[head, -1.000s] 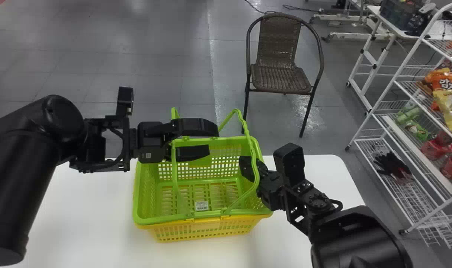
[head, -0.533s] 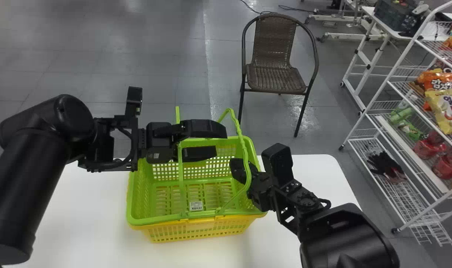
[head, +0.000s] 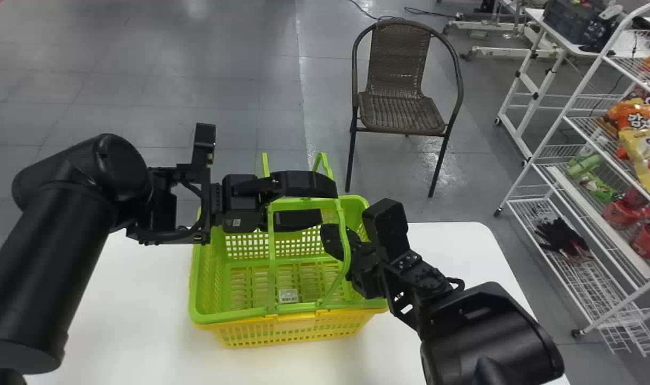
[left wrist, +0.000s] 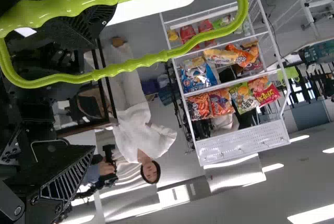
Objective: Grasp handle with right gripper to insert into left gripper then lift and swing left to center
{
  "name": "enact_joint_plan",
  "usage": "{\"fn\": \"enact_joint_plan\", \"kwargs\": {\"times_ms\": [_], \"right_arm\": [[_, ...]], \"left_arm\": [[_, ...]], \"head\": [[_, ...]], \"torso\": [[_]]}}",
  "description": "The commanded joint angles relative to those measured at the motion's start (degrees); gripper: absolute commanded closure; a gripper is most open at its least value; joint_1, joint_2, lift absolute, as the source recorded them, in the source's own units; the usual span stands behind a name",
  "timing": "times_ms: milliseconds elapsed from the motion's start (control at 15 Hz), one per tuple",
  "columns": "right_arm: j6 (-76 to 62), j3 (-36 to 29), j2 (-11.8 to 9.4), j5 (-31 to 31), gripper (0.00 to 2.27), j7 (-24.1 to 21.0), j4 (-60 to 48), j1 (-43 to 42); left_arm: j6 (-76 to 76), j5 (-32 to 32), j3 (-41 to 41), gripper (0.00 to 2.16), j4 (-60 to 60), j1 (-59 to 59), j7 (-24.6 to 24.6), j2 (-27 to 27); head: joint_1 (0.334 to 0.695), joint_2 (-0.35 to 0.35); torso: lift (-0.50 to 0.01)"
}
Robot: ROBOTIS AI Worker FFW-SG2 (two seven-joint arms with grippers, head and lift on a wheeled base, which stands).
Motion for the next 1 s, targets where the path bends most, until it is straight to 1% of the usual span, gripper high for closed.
{"fn": "enact_joint_plan", "kwargs": {"times_ms": [0, 267, 933], "right_arm": [[0.55, 0.43, 0.28, 0.04, 2.25, -0.29, 0.16, -0.41], [1.43, 1.48, 0.45, 0.21, 2.25, -0.64, 0.25, -0.76], [2.84, 2.71, 0.54, 0.83, 2.25, -0.64, 0.33, -1.03]], "left_arm": [[-0.97, -0.23, -0.44, 0.14, 0.85, -0.1, 0.15, -0.72], [-1.85, -1.28, -0.79, 0.14, 1.46, -0.63, 0.24, -2.12], [-0.97, -0.05, 0.0, 0.14, 1.46, -1.16, 0.15, -2.21]], "head": [[0.695, -0.113], [0.695, -0.119], [0.695, -0.115]], "torso": [[0.0], [0.0], [0.0]]}}
